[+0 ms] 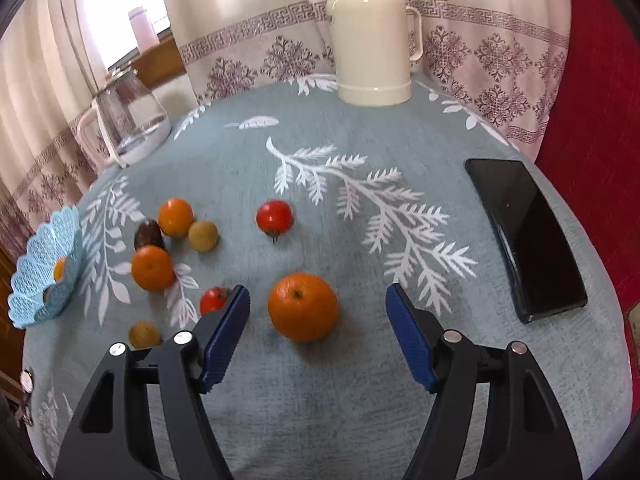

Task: Organize fruits
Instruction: 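Withdraw both tools from the basket back toward the fruits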

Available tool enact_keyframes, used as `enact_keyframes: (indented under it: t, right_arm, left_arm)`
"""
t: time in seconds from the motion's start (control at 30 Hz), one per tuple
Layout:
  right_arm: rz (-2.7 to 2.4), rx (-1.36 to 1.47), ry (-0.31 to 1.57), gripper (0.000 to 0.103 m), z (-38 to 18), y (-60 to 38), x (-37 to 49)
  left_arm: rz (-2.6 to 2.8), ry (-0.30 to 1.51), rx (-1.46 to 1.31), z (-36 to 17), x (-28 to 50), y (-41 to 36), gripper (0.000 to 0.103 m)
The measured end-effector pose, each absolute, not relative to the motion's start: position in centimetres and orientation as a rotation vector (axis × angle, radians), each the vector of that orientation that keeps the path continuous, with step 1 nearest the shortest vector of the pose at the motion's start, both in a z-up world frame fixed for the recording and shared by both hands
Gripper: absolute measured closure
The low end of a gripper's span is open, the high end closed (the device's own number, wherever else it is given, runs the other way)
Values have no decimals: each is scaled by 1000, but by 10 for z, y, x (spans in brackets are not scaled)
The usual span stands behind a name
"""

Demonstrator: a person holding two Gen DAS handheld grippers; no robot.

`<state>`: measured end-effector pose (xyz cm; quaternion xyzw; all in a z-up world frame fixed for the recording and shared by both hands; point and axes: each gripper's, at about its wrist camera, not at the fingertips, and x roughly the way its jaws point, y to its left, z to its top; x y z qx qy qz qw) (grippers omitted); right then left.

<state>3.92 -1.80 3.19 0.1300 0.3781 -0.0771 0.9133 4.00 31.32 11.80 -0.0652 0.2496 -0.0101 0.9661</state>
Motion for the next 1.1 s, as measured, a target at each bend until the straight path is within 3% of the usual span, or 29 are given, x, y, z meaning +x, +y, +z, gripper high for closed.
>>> enact_keyframes:
  t: [0.13, 0.47, 0.73, 1.1]
  right_arm:
    - [-156, 251, 820, 47, 20, -14, 45]
    - [-145, 247, 831, 52, 15, -12, 53]
    - [-117, 255, 822, 62, 15, -11, 56]
    - [-104, 282, 800, 63, 19, -17, 53]
  left_arm:
    - [-28, 504, -118, 118, 39, 309, 3]
    - [-32, 517, -98, 113, 42, 302, 3]
    - [-43, 535, -71, 106, 44, 291, 3]
    - [-53, 581, -50, 91, 49, 276, 3]
